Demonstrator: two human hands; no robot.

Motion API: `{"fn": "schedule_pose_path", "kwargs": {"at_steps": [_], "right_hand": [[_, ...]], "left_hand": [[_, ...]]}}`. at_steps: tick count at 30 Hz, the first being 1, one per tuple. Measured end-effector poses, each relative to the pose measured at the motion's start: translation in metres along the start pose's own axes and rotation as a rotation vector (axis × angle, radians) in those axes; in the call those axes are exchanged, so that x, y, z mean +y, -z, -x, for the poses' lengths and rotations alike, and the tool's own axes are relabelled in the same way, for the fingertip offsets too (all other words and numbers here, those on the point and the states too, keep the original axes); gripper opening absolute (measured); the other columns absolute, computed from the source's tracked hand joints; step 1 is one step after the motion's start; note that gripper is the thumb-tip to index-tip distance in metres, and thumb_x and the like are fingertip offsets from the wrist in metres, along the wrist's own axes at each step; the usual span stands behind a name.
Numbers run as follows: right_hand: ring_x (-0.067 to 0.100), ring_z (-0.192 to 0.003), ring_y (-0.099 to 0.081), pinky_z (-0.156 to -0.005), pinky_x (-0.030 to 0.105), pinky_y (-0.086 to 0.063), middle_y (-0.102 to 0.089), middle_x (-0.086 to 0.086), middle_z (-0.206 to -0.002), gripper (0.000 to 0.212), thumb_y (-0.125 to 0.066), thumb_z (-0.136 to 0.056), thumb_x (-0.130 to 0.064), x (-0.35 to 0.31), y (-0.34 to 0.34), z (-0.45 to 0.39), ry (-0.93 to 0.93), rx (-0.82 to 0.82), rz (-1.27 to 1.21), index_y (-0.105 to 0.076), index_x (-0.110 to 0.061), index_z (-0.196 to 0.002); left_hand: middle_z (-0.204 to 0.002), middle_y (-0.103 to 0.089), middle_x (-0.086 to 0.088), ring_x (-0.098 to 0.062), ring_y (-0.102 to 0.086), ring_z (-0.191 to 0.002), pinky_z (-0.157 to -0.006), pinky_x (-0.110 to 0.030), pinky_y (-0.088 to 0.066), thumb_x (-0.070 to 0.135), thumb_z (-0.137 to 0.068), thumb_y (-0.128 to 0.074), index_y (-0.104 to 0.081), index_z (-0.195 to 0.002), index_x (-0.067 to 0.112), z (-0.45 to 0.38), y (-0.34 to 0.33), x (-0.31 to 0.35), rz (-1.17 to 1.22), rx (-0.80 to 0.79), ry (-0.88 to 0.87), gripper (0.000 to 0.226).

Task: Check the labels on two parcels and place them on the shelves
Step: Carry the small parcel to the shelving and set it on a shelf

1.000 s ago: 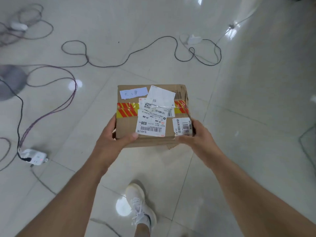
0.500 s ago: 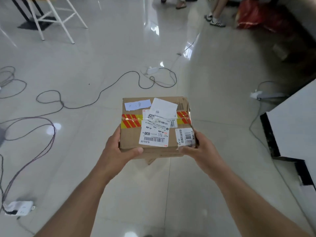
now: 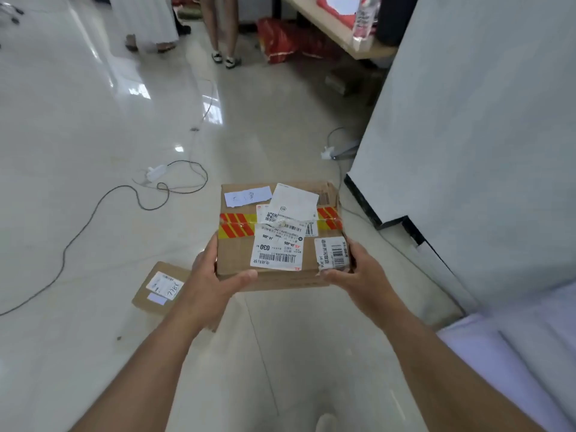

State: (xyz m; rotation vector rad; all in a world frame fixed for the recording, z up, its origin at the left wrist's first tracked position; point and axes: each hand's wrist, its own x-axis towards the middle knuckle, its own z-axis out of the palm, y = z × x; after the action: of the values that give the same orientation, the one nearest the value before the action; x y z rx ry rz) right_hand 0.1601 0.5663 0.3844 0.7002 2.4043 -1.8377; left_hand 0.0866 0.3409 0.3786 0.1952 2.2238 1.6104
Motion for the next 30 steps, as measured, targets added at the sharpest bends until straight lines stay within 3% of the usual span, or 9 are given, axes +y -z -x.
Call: {"fn": "schedule_pose_path", "kwargs": {"at_steps": [4,8,11,15,18,21,25,28,30], "right_hand": [[-0.003,-0.088,-0.060,-0.068,0.010,-0.052,-0.061,-0.019,-0.096,0.054,-0.070,-0.075,-0.003,0.003,0.037,0.043,-0.006,0.133,-0.011,-0.050,-0.021,-0.122],[0.000,-0.089,-0.061,-0.073,0.019,-0.051,-0.063,-0.017,-0.097,0.059,-0.071,-0.074,-0.003,0.013,0.067,0.086,-0.052,0.280,-0.057,-0.050,-0.020,-0.125],[-0.003,-0.083,-0.061,-0.065,0.009,-0.050,-0.064,-0.016,-0.094,0.054,-0.070,-0.075,0.000,0.020,0.085,0.123,-0.075,0.393,-0.128,-0.050,-0.022,-0.120],[-0.008,-0.077,-0.059,-0.059,0.002,-0.045,-0.061,-0.020,-0.092,0.050,-0.068,-0.078,0.000,0.035,0.110,0.171,-0.089,0.536,-0.181,-0.049,-0.025,-0.117],[-0.005,-0.086,-0.060,-0.065,0.005,-0.048,-0.063,-0.020,-0.096,0.055,-0.068,-0.077,0.001,0.052,0.131,0.205,-0.109,0.633,-0.243,-0.049,-0.031,-0.117],[-0.005,-0.090,-0.060,-0.073,0.011,-0.050,-0.062,-0.022,-0.099,0.057,-0.068,-0.077,-0.001,0.069,0.154,0.239,-0.137,0.728,-0.261,-0.046,-0.047,-0.102],[0.001,-0.097,-0.060,-0.085,0.026,-0.051,-0.063,-0.017,-0.104,0.058,-0.068,-0.077,-0.003,0.094,0.189,0.280,-0.207,0.846,-0.258,-0.044,-0.051,-0.099],[-0.002,-0.093,-0.059,-0.079,0.019,-0.050,-0.061,-0.021,-0.100,0.054,-0.067,-0.077,-0.002,0.117,0.219,0.305,-0.239,0.912,-0.265,-0.045,-0.047,-0.097],[-0.004,-0.091,-0.059,-0.074,0.015,-0.049,-0.061,-0.022,-0.099,0.052,-0.067,-0.078,-0.001,0.133,0.238,0.317,-0.260,0.943,-0.278,-0.048,-0.044,-0.101]], "left_hand": [[-0.120,-0.061,0.005,-0.003,-0.061,-0.100,-0.067,-0.010,-0.048,0.021,-0.073,-0.075,-0.048,-0.119,0.043,0.005,-0.033,0.025,-0.041,-0.138,-0.056,0.058],[-0.123,-0.059,0.003,-0.016,-0.059,-0.110,-0.088,-0.036,-0.052,0.042,-0.061,-0.075,-0.045,-0.124,0.046,0.014,-0.064,0.047,-0.096,-0.286,-0.121,0.070],[-0.122,-0.060,0.004,-0.016,-0.059,-0.110,-0.090,-0.040,-0.053,0.043,-0.059,-0.074,-0.047,-0.123,0.045,0.022,-0.091,0.060,-0.128,-0.406,-0.179,0.069],[-0.117,-0.064,0.009,-0.007,-0.063,-0.103,-0.079,-0.024,-0.055,0.029,-0.067,-0.076,-0.047,-0.124,0.039,0.038,-0.136,0.078,-0.133,-0.549,-0.247,0.065],[-0.105,-0.068,0.022,0.006,-0.063,-0.094,-0.067,-0.012,-0.051,0.016,-0.073,-0.075,-0.049,-0.119,0.043,0.055,-0.174,0.093,-0.122,-0.655,-0.290,0.059],[-0.092,-0.067,0.037,0.010,-0.063,-0.088,-0.063,-0.008,-0.048,0.007,-0.075,-0.072,-0.048,-0.107,0.047,0.072,-0.217,0.106,-0.148,-0.753,-0.302,0.057],[-0.104,-0.069,0.015,-0.002,-0.065,-0.095,-0.068,-0.015,-0.051,0.013,-0.073,-0.074,-0.050,-0.115,0.044,0.092,-0.283,0.115,-0.183,-0.870,-0.297,0.057],[-0.095,-0.071,0.026,0.006,-0.066,-0.088,-0.066,-0.010,-0.051,0.004,-0.075,-0.071,-0.051,-0.109,0.040,0.108,-0.335,0.121,-0.184,-0.962,-0.288,0.054],[-0.097,-0.072,0.023,0.005,-0.066,-0.089,-0.067,-0.010,-0.051,0.003,-0.075,-0.070,-0.052,-0.109,0.040,0.117,-0.365,0.126,-0.184,-1.007,-0.282,0.053]]}}
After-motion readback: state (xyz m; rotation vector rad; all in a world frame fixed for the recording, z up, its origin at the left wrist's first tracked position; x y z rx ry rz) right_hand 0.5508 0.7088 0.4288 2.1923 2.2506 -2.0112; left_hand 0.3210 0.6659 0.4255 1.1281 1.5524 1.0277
